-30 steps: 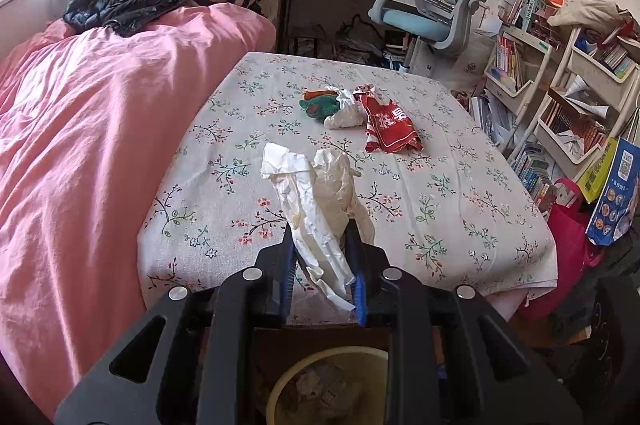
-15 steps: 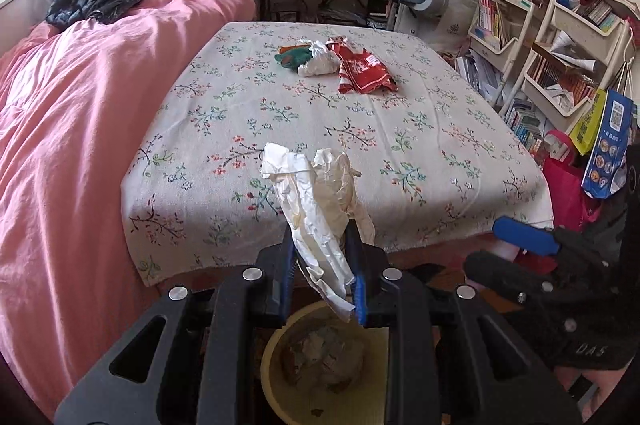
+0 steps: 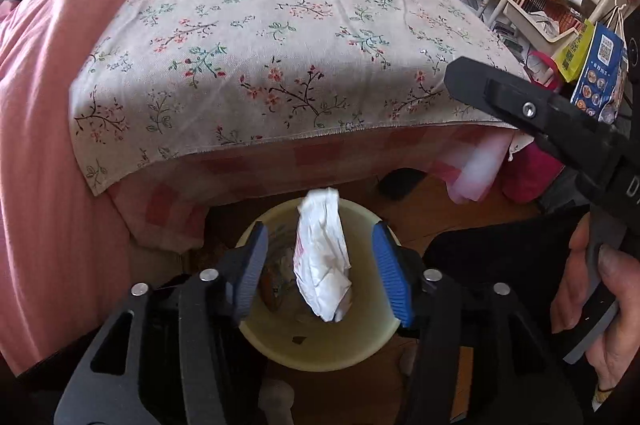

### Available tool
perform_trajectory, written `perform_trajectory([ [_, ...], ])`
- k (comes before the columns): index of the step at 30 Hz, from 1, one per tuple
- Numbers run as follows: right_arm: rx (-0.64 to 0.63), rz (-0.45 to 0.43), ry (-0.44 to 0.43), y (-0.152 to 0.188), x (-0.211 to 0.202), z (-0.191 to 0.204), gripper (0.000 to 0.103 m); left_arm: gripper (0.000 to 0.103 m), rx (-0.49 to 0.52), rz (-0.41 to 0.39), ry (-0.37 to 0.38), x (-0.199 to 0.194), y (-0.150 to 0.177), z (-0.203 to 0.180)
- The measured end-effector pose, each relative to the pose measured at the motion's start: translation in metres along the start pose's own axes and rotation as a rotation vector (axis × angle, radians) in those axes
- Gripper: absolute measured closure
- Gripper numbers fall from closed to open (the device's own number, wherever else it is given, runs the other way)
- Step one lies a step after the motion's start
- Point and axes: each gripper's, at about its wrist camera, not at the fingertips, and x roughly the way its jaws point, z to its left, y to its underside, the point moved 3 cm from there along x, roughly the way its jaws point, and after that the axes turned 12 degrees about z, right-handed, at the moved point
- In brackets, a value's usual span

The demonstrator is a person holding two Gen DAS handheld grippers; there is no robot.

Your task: Collect trash

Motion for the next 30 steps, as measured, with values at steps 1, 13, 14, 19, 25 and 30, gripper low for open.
perform_trajectory([
  [1, -0.001, -0.002, 0.004, 0.000, 0.000, 0.000, 0.027, 0.043, -0.011, -0.016, -0.007, -0.004, -0.001, 0.002],
  [13, -0.020, 0.047, 0.050, -0.023, 0.015, -0.003, 0.023, 0.020, -0.250, -0.291, -0.098, -0.060, -0.019, 0.051],
  [14, -0.023, 0.058, 0.062, -0.029, 0.019, -0.005, 0.021, 0.019, -0.259, -0.305, -0.101, -0.065, -0.024, 0.056],
  [19, -0.033, 0.131, 0.107, -0.068, 0.051, -0.015, 0.021, 0.016, -0.296, -0.348, -0.111, -0.086, -0.057, 0.077],
  [25, -0.081, 0.204, 0.154, -0.108, 0.099, -0.018, 0.021, 0.014, -0.320, -0.410, -0.132, -0.107, -0.094, 0.100],
  [30, -0.101, 0.236, 0.194, -0.136, 0.133, -0.027, 0.010, 0.014, -0.373, -0.393, -0.103, -0.102, -0.103, 0.116],
])
